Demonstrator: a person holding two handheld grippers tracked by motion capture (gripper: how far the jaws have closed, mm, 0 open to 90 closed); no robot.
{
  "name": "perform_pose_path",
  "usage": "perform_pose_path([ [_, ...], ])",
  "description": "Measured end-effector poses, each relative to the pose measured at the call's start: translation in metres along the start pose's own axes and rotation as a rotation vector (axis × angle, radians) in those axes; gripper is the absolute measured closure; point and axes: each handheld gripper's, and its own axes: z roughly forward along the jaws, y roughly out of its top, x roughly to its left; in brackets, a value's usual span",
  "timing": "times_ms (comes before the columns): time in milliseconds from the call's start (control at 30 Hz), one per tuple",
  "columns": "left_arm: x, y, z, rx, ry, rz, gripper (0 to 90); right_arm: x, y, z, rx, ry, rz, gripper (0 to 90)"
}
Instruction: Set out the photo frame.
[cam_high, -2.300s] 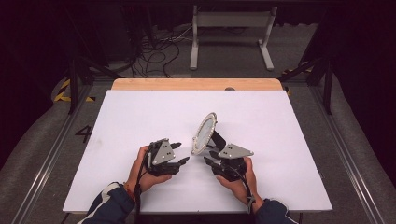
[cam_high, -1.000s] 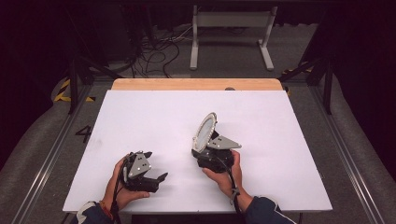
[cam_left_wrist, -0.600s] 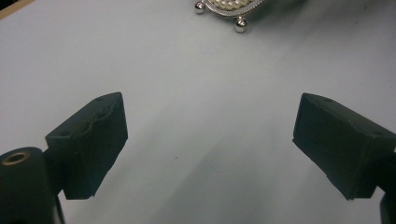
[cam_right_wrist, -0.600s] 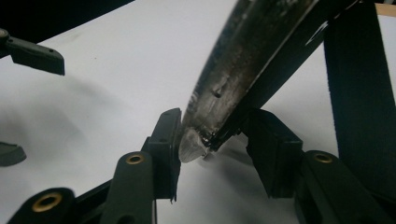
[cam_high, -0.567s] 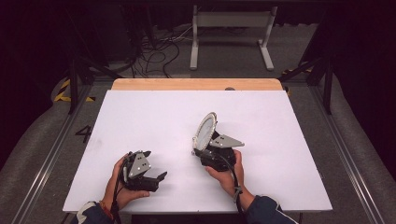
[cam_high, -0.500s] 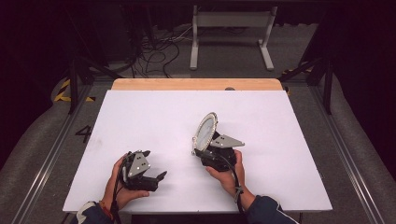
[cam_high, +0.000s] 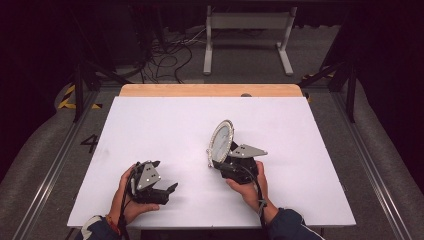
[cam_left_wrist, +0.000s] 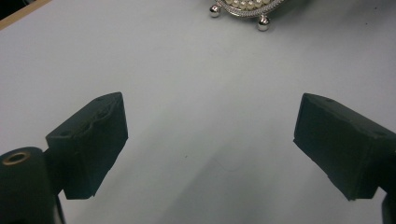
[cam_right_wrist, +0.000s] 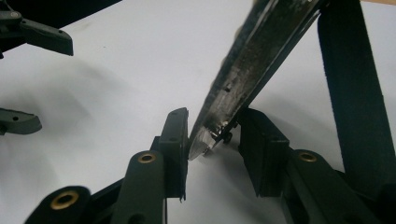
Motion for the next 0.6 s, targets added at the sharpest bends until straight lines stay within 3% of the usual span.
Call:
perform_pose_path([
  [200,-0.001,0.0,0.0,0.006,0.009,0.012,10.6,0.003,-0.001,0.002,-0.01,-0.032,-0.013,61.3],
  [300,-0.001,0.001,0.0,0.007,0.013,0.013,10.8,0.004,-0.003,0.009,0.003,-0.047,0.001,54.3],
  [367,0.0,0.0,0.0,0.009,0.014,0.012,10.8,0.004,-0.004,0.013,-0.009,-0.032,0.021,53.1],
  [467,0.0,0.0,0.002,0.012,0.013,0.013,10.8,0.005,-0.005,0.018,-0.029,-0.043,0.024,52.7],
  [600,-0.001,0.0,0.002,0.015,0.009,0.014,11.0,0.0,-0.007,0.023,-0.042,-0.038,0.065,56.2],
])
